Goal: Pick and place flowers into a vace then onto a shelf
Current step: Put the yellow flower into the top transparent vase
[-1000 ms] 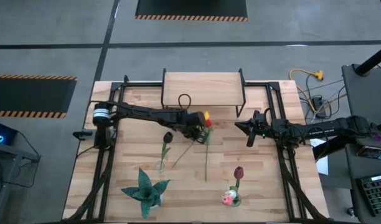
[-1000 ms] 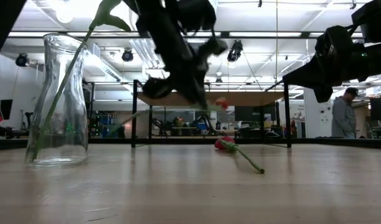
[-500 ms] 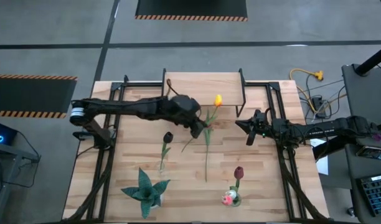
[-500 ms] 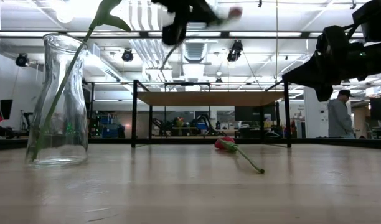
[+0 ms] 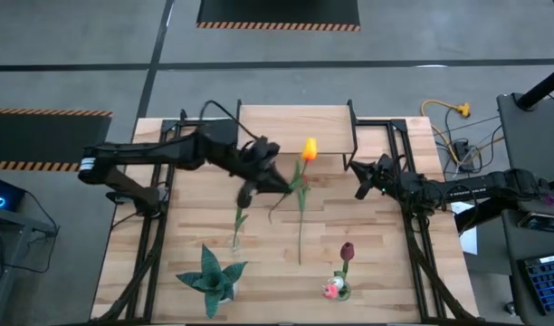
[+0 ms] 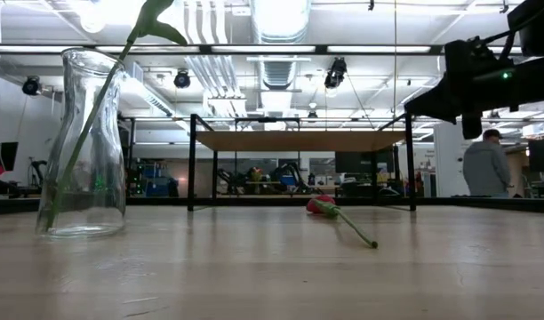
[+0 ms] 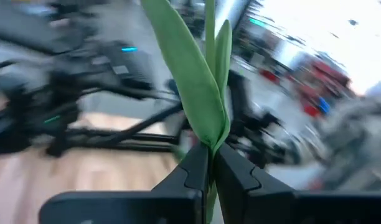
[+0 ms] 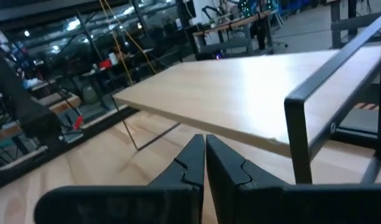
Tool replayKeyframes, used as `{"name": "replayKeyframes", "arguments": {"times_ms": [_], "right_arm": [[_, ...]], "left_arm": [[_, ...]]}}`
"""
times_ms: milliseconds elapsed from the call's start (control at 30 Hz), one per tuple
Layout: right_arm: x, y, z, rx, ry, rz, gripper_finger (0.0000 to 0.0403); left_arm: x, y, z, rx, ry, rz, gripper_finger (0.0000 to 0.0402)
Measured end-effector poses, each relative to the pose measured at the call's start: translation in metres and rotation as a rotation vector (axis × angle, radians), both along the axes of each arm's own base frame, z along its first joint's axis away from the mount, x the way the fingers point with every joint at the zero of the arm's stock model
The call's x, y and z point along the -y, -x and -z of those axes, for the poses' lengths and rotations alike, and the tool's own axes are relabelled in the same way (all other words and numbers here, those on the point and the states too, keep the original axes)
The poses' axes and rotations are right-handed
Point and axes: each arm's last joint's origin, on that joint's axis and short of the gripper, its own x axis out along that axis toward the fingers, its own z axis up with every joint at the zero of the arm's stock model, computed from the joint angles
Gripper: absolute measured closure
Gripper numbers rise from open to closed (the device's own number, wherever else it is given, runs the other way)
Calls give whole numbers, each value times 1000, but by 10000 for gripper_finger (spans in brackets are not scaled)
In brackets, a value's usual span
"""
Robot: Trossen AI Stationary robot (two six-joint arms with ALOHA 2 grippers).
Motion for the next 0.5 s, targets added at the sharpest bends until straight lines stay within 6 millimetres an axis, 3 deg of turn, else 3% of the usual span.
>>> {"name": "replayKeyframes", "arguments": {"times_ms": [300,500], "right_arm": [[0,0,-5,59,-5,0,394],[0,0,-5,62,-8,0,394]], "left_arm": [[26,42,-3,92,-84,174,400],[31,79,22,86,-82,198,400]]}}
